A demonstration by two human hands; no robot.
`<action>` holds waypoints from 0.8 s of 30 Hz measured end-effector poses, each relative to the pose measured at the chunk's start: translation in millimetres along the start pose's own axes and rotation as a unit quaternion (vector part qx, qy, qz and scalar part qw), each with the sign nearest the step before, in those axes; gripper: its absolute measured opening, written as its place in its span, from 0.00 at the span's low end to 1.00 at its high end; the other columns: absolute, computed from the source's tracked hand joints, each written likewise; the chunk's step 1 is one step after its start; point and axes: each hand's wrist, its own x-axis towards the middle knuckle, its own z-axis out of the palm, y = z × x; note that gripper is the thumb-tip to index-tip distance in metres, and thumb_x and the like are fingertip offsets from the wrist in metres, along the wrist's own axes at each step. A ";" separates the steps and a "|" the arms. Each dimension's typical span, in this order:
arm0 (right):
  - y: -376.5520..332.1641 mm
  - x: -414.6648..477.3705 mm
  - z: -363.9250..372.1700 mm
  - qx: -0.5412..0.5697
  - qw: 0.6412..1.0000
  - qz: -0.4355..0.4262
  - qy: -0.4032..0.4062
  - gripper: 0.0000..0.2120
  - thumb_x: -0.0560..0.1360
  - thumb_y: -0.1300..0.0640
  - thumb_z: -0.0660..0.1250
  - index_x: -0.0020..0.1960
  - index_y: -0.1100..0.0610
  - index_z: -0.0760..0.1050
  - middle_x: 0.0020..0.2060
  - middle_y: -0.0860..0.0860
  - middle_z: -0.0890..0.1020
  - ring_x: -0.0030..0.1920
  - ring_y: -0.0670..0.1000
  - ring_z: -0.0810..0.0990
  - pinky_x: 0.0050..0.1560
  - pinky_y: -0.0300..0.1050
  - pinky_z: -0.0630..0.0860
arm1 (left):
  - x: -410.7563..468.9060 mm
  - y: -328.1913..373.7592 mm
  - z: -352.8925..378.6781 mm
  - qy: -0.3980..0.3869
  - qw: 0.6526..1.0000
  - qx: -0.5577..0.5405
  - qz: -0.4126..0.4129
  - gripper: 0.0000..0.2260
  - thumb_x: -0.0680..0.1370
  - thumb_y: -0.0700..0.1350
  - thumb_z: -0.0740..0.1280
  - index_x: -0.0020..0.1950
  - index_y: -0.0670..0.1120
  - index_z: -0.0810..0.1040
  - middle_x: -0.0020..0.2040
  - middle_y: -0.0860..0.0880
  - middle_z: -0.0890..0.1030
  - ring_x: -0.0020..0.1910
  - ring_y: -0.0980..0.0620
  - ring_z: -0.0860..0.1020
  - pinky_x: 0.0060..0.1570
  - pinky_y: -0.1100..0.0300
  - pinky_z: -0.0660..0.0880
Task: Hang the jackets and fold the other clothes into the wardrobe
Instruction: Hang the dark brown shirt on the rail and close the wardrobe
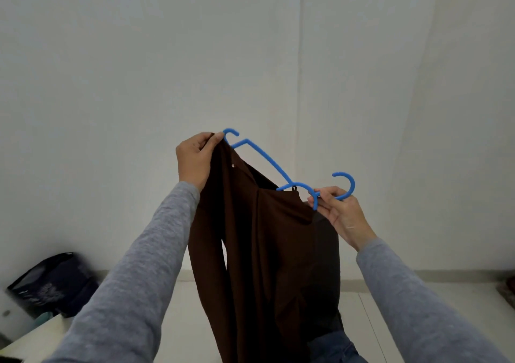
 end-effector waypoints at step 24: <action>-59.4 8.7 -17.1 -0.351 0.930 0.044 -0.100 0.10 0.73 0.57 0.69 0.46 0.65 0.78 0.43 0.61 0.84 0.47 0.59 0.83 0.57 0.53 0.78 | 6.5 -9.4 -17.4 -0.186 0.982 0.024 0.001 0.02 0.73 0.42 0.72 0.41 0.48 0.83 0.36 0.58 0.84 0.41 0.61 0.81 0.46 0.70 0.75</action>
